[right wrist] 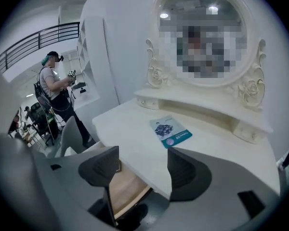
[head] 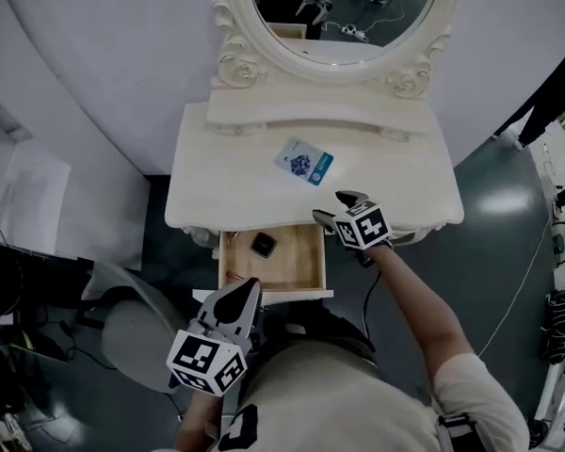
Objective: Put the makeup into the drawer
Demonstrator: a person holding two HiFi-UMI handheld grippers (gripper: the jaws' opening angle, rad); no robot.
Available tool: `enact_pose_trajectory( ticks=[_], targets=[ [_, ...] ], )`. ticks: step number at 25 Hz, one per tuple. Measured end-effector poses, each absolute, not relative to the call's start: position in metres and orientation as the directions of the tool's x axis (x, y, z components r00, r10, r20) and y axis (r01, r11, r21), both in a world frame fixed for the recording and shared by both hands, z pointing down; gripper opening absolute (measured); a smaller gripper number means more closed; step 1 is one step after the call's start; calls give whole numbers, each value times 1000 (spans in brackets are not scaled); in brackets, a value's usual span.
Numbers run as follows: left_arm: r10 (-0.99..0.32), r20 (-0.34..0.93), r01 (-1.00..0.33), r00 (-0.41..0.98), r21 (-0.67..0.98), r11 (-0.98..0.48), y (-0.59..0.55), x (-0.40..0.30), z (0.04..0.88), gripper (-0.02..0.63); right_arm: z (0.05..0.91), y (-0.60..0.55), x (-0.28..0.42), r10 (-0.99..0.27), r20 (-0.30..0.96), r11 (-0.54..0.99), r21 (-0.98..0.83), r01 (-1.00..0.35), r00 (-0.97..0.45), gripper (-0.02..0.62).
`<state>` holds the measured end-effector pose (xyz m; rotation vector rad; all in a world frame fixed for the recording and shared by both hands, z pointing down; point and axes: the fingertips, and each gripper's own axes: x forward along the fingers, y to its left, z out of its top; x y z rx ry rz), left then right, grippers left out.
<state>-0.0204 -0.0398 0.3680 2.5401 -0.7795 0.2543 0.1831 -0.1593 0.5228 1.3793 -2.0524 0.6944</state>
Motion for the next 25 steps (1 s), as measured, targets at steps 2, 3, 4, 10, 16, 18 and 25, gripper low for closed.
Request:
enact_pose_trajectory(
  ticks=[2, 3, 4, 10, 16, 18, 25],
  targets=[
    [-493, 316, -584, 811, 381, -716, -46, -18, 370, 55, 529, -178, 191, -633, 717, 351, -70, -934, -292, 327],
    [-499, 322, -593, 804, 382, -709, -48, -16, 370, 55, 533, -188, 194, -624, 727, 364, -54, -930, -286, 326],
    [-505, 328, -601, 799, 383, -702, -51, -15, 371, 55, 537, -197, 196, -615, 736, 380, -37, -924, -283, 326],
    [-550, 381, -667, 743, 357, -654, -64, -8, 374, 55, 572, -251, 188, -538, 776, 493, -29, -870, -331, 327],
    [-613, 416, -740, 671, 329, -586, -70, -21, 372, 55, 618, -269, 184, -393, 846, 533, -111, -839, -361, 327],
    [-627, 424, -756, 654, 327, -567, -70, -27, 375, 55, 622, -273, 187, -405, 843, 518, -108, -849, -355, 327],
    [-624, 403, -742, 670, 342, -576, -67, -31, 376, 55, 622, -249, 179, -388, 848, 527, -118, -842, -362, 327]
  ],
)
